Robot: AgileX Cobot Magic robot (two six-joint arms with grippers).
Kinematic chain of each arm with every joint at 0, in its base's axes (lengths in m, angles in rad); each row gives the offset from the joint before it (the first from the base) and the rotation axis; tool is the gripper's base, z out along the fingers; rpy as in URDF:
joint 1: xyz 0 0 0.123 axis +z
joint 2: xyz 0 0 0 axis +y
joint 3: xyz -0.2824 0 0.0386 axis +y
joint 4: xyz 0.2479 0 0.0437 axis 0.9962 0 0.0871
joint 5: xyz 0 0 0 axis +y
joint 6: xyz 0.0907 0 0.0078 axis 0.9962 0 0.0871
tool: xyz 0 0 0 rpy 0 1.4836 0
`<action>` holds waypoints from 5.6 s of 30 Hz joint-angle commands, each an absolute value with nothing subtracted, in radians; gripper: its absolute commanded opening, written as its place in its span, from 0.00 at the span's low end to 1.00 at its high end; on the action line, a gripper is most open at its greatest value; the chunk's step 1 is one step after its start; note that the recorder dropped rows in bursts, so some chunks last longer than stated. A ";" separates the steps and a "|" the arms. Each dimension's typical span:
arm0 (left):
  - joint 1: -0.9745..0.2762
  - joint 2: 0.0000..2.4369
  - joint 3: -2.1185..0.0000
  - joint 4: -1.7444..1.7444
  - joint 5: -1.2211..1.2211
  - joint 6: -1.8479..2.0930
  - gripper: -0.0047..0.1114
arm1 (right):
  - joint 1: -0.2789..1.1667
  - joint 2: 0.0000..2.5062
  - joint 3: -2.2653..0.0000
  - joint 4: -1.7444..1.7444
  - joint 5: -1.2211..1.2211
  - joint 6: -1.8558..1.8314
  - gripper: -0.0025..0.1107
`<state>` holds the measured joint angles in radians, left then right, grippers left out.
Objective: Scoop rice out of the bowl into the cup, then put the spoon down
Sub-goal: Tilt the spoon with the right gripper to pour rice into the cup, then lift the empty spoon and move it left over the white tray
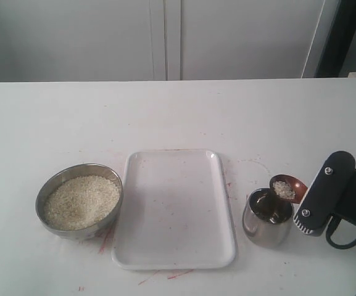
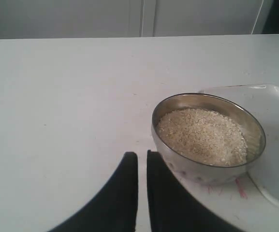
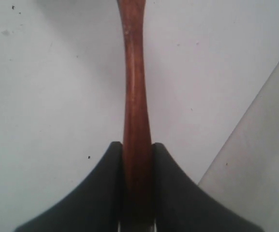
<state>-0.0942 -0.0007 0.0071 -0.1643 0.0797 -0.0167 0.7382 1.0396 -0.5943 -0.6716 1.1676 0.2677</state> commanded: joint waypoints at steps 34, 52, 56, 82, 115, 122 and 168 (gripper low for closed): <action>-0.093 0.000 0.000 -0.171 0.076 -0.019 0.16 | 0.734 1.130 -0.587 -0.894 1.187 0.090 0.02; -0.093 0.000 0.000 -0.171 0.076 -0.019 0.16 | 0.734 1.130 -0.587 -0.998 1.183 -0.060 0.02; -0.093 0.000 0.000 -0.171 0.076 -0.019 0.16 | 0.734 1.130 -0.587 -1.003 1.183 -0.101 0.02; -0.093 0.000 0.000 -0.171 0.076 -0.019 0.16 | 0.734 1.130 -0.587 -1.138 1.143 -0.260 0.02; -0.093 0.000 0.000 -0.171 0.076 -0.019 0.16 | 0.736 1.146 -0.587 -1.125 1.149 -0.196 0.02; -0.093 0.000 0.000 -0.171 0.076 -0.019 0.16 | 0.736 1.077 -0.587 -1.057 1.056 0.045 0.02; -0.093 0.000 0.000 -0.171 0.076 -0.019 0.16 | 0.736 1.242 -1.363 -0.207 1.221 0.107 0.02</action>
<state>-0.0942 -0.0007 0.0071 -0.1643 0.0797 -0.0167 0.7382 1.1953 -1.3461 -0.2443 1.2189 0.1198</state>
